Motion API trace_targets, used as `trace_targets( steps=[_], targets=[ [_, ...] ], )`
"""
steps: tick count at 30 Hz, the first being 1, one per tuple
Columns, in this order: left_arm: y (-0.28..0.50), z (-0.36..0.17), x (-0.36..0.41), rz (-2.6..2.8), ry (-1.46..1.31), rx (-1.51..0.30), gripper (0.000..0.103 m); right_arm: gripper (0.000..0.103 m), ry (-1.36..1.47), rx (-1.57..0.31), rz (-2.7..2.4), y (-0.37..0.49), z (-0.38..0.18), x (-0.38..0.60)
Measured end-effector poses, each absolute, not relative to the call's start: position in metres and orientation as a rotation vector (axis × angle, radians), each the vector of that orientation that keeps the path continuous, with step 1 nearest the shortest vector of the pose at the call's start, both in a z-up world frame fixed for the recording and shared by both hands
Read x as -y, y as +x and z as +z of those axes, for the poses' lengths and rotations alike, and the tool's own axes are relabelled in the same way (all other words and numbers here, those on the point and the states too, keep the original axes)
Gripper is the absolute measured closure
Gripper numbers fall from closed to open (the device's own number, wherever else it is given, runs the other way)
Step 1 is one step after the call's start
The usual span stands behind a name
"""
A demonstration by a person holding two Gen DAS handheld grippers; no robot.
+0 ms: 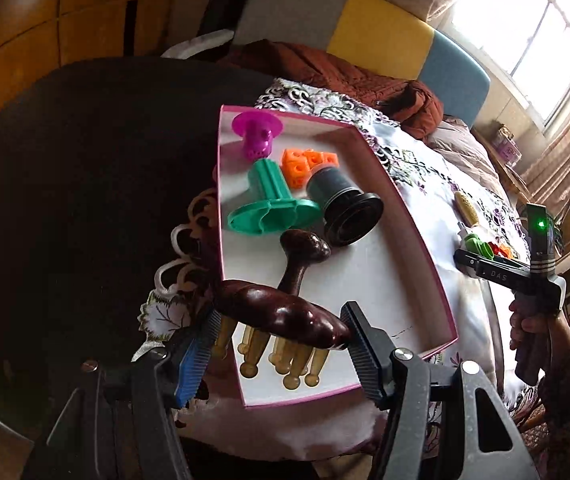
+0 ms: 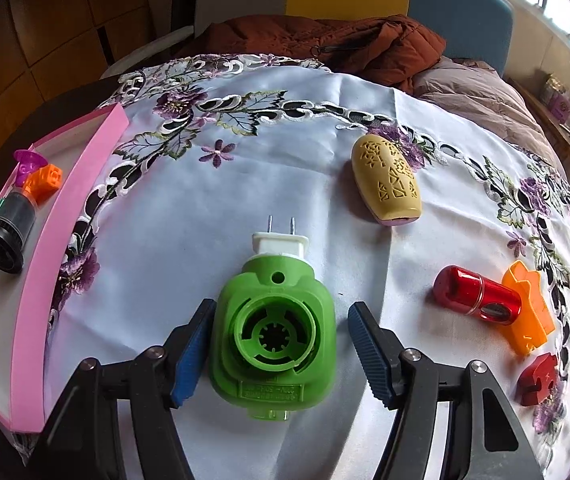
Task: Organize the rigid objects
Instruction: 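Carry the brown massager over the pink tray with the left gripper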
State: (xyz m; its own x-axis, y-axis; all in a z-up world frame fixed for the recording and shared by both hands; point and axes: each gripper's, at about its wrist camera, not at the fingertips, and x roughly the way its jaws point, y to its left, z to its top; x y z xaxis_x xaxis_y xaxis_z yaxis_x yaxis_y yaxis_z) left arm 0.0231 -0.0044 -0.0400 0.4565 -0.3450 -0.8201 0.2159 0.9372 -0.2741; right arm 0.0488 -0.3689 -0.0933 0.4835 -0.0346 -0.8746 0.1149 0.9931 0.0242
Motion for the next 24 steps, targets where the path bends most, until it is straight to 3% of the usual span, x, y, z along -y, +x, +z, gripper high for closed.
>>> trace_targets(
  steps=[24],
  targets=[
    [0.055, -0.059, 0.039, -0.356, -0.084, -1.086, 0.040, 0.036, 0.079, -1.060, -0.093, 0.049, -0.094, 0.369]
  ],
)
